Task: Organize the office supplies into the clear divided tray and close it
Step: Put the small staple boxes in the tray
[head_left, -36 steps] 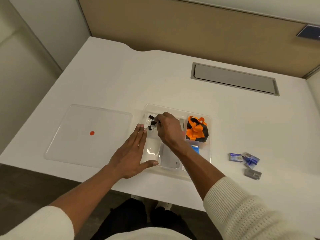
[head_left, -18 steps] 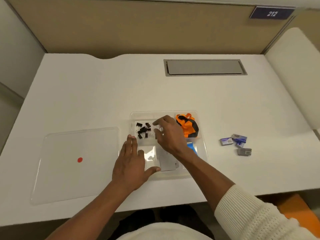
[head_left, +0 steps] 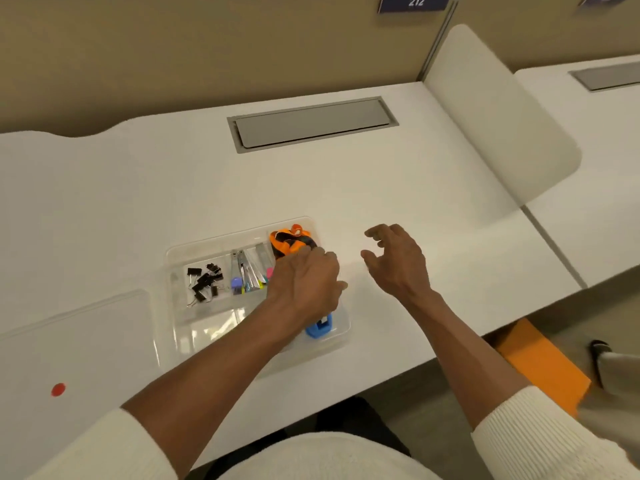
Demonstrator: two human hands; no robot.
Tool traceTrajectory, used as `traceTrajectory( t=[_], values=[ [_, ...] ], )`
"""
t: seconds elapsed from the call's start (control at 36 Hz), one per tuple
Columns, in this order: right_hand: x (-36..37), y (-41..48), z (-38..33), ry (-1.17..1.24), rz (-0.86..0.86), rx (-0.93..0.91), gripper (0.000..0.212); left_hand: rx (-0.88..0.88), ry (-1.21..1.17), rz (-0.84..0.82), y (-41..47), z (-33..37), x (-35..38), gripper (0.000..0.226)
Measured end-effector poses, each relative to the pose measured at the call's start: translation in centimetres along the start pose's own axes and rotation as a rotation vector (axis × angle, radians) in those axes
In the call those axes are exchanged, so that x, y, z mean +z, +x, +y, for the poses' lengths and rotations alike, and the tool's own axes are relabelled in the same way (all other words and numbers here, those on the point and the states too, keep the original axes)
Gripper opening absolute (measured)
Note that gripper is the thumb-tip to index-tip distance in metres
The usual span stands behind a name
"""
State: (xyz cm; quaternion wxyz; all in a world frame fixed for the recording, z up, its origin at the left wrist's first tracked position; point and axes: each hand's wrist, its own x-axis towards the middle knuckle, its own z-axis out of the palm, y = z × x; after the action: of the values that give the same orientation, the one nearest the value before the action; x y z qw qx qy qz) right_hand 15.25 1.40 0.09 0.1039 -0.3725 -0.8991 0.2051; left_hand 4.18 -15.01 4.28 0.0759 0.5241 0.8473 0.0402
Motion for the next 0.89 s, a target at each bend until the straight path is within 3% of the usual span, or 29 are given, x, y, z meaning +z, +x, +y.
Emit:
traceTrajectory(
  t=[0.11,0.19,0.36,0.47,0.58,0.78,0.89],
  values=[
    [-1.8,0.4,4.8,-0.062,-0.020,0.118,0.039,0.109,-0.018,0.000,4.2,2.9,1.6,0.037],
    [-2.5,0.7,7.9,-0.107,-0.054,0.218,0.053,0.156,-0.049,-0.049,7.3,4.7,3.3,0.039],
    [-2.4,1.5,12.2,-0.091,-0.194,0.355,0.092,0.178,-0.051,-0.170,11.9,7.5,6.7,0.062],
    [-1.6,2.1,14.0,-0.005,-0.272,0.348,0.101,0.166,-0.064,-0.194,13.8,8.7,8.6,0.077],
    [-0.9,2.8,14.7,0.044,-0.291,0.290,0.099,0.155,-0.106,-0.175,14.5,9.6,9.7,0.076],
    [0.1,3.5,13.9,0.165,-0.315,0.243,0.062,0.072,-0.172,-0.119,15.0,10.1,10.4,0.031],
    [0.9,3.5,13.8,0.190,-0.286,0.233,0.052,0.030,-0.171,-0.085,14.8,10.0,10.7,0.022]
  ],
)
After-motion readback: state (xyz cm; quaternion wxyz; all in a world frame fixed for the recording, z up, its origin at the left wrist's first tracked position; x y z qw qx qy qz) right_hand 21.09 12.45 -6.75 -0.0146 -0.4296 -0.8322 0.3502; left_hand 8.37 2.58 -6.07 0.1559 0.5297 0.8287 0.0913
